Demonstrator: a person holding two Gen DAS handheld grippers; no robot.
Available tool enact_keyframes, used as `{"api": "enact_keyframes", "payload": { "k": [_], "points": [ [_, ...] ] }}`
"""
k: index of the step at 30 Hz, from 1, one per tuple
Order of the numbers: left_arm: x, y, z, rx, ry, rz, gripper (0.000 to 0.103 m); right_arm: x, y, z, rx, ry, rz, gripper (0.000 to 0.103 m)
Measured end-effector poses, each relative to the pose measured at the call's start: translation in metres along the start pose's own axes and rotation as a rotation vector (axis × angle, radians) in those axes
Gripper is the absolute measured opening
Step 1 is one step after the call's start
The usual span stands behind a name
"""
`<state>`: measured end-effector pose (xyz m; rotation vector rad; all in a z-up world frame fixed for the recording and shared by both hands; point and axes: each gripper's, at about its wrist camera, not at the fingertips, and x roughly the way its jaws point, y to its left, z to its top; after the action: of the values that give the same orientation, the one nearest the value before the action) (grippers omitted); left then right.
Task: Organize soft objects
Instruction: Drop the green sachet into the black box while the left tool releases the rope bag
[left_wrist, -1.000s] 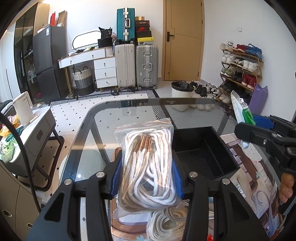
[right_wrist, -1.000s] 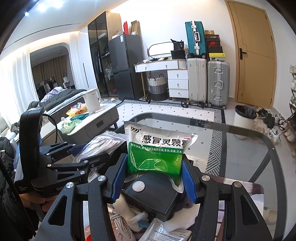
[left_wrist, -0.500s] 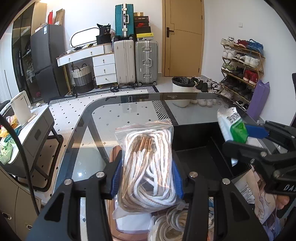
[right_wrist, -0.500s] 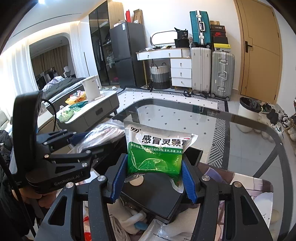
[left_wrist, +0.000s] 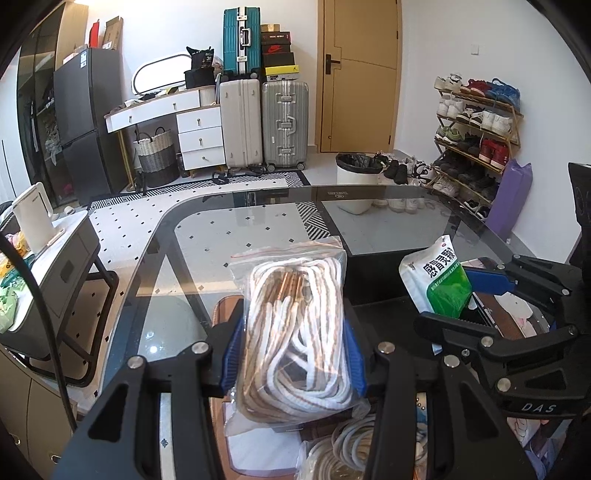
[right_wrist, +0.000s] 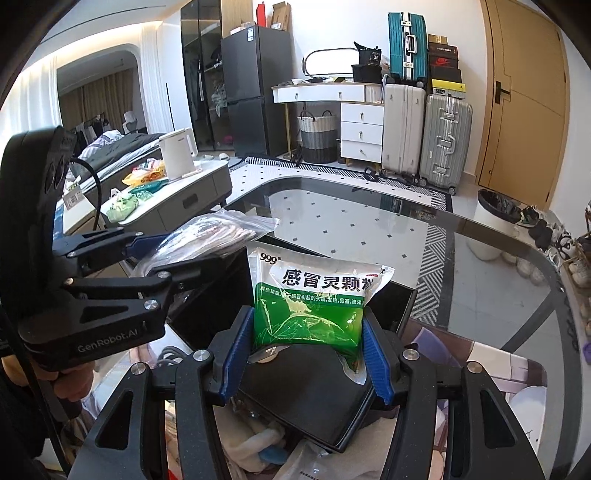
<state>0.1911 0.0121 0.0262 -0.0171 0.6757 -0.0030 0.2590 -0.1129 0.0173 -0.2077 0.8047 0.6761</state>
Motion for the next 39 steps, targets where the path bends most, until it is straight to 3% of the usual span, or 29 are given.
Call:
{"api": "enact_keyframes", "payload": {
  "k": [10,12,21,33,36,37,39],
  "points": [
    [0.001,-0.001,0.002,0.009,0.004,-0.017,0.046,0.010,0.004,0.001,-0.034,0.024,-0.016,0.058],
    [0.001,-0.002,0.002,0.012,0.004,-0.017,0.046,0.012,0.007,0.001,-0.041,0.024,-0.016,0.067],
    [-0.002,0.000,0.002,0.002,0.002,-0.036,0.046,-0.006,0.011,-0.002,-0.050,-0.017,-0.032,0.083],
    [0.002,-0.015,0.004,0.038,0.026,-0.061,0.047,-0.038,0.001,-0.015,-0.024,-0.056,-0.060,0.086],
    [0.000,-0.018,0.005,0.035,0.043,-0.069,0.055,-0.045,-0.003,-0.017,-0.017,-0.060,-0.065,0.086],
    [-0.002,-0.019,0.005,0.034,0.041,-0.073,0.066,-0.047,-0.004,-0.018,-0.012,-0.059,-0.066,0.087],
    [-0.006,-0.021,0.005,0.036,0.033,-0.070,0.071,-0.053,-0.007,-0.022,-0.004,-0.061,-0.071,0.088]
  ]
}}
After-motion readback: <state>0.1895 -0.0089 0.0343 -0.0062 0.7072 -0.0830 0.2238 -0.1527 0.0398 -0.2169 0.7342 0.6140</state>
